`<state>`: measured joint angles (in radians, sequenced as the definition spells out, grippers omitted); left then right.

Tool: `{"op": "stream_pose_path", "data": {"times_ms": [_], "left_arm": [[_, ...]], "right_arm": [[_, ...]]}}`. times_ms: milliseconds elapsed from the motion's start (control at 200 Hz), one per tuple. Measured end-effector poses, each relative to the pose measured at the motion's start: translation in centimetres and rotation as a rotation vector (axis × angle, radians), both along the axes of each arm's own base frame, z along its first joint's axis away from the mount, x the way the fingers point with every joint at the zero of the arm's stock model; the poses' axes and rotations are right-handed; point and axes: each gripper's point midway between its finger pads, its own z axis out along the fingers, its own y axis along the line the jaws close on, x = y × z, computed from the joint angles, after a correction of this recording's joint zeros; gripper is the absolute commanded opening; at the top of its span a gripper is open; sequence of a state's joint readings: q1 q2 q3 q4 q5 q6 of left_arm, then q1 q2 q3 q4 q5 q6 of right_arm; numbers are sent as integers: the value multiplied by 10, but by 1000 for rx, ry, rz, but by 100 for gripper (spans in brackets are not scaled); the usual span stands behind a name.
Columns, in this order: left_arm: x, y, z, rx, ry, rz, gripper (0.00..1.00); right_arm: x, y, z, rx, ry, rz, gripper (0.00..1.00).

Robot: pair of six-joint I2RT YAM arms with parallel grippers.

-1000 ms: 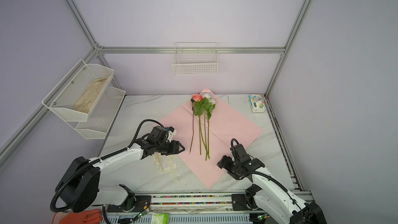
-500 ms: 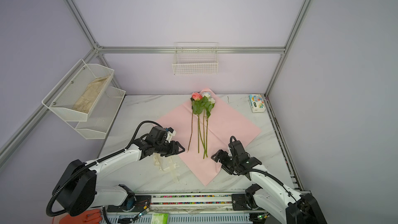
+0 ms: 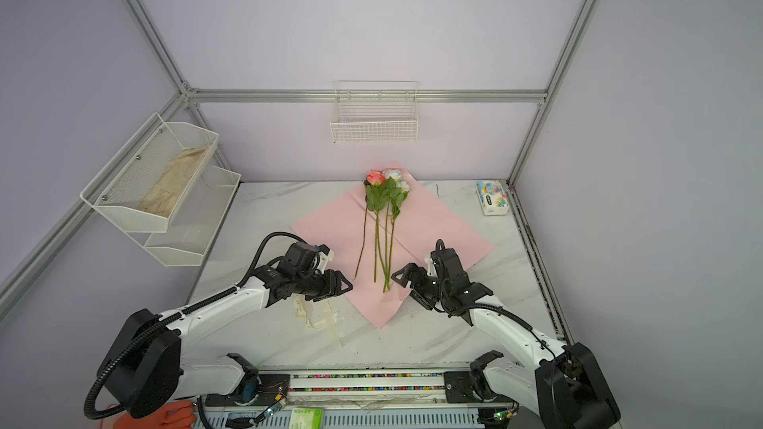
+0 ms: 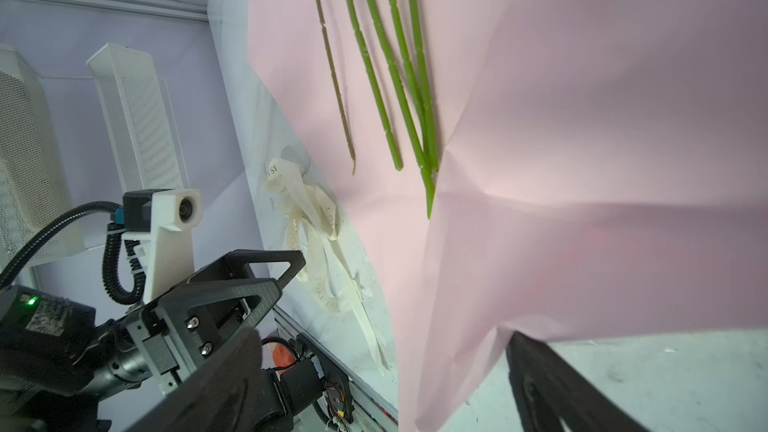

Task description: Tie the bouquet of fake flowers

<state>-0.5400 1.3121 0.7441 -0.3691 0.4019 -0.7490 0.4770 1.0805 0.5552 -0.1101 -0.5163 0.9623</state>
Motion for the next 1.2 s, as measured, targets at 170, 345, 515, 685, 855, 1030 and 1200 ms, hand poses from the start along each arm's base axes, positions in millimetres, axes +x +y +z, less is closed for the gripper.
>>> {"op": "stream_pose_path", "data": {"times_ms": [170,345,515,685,855,1030,1200], "left_arm": [[2,2,0,6,-3,17,69],[-9,-4,13,-35,-28,19,72],[-24,-20,28,-43,-114,-73,70],[-52,-48,29,38,-294,-310,67],[-79,-72,21,159,-505,-567,74],[-103,-90,-7,318,-656,-803,80],[-111,-93,-33,492,-757,-929,80]], "right_arm": [[-10,1,3,34,-20,29,96],[-18,0,-8,51,15,26,97],[-13,4,6,95,-29,22,97],[-10,7,7,107,-30,25,97],[-10,8,-3,95,0,29,97],[-9,8,-2,97,-4,29,97],[-9,8,-2,98,-5,28,97]]}}
